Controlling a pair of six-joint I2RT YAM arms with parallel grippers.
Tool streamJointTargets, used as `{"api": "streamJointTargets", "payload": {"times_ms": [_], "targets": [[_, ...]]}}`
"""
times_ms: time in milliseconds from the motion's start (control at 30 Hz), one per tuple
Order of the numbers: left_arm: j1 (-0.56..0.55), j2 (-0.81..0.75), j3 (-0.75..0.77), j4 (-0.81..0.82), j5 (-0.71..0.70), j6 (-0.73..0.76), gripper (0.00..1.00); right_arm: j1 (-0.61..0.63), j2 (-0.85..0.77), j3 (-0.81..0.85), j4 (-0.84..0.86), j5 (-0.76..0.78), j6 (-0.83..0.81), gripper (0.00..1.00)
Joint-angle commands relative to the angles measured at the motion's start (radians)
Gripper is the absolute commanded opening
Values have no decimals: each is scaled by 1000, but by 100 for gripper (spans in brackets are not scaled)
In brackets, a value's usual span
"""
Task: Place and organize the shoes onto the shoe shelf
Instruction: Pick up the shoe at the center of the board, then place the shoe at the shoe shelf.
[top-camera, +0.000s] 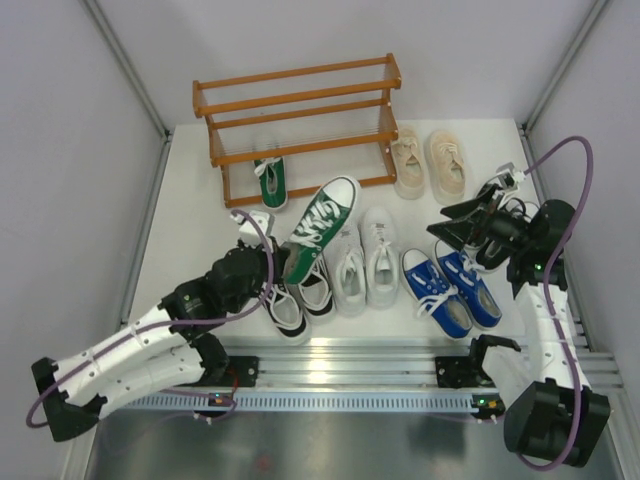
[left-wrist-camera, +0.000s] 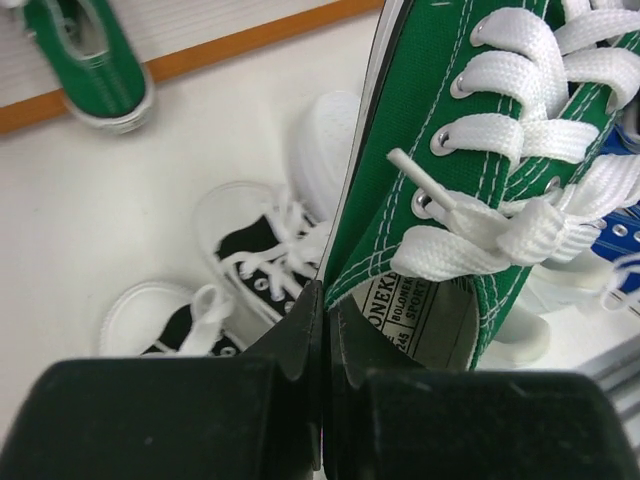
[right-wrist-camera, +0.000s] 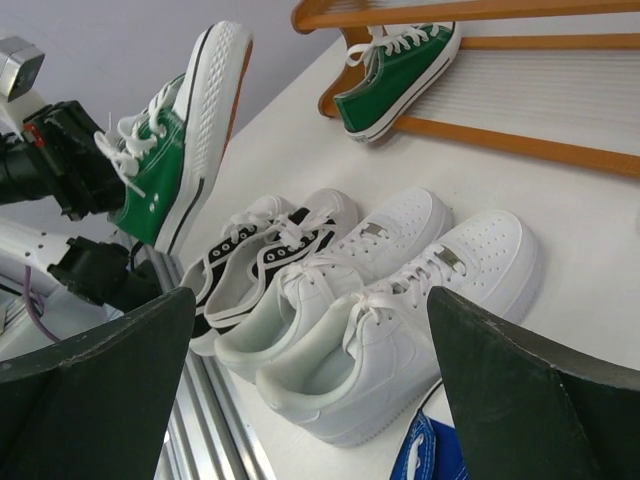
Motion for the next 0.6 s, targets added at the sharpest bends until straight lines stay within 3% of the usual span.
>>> {"api": "streamJointTargets", "payload": {"times_ms": [0, 267, 567], "targets": [[124, -74, -1, -23, 15, -70, 0, -17, -16, 41, 8, -13, -43, 100], [354, -71, -9, -212, 27, -176, 0, -24, -14, 41, 5, -8, -46, 99], [635, 28, -40, -143, 121, -276, 0, -25, -19, 43, -4, -7, -46, 99]]}}
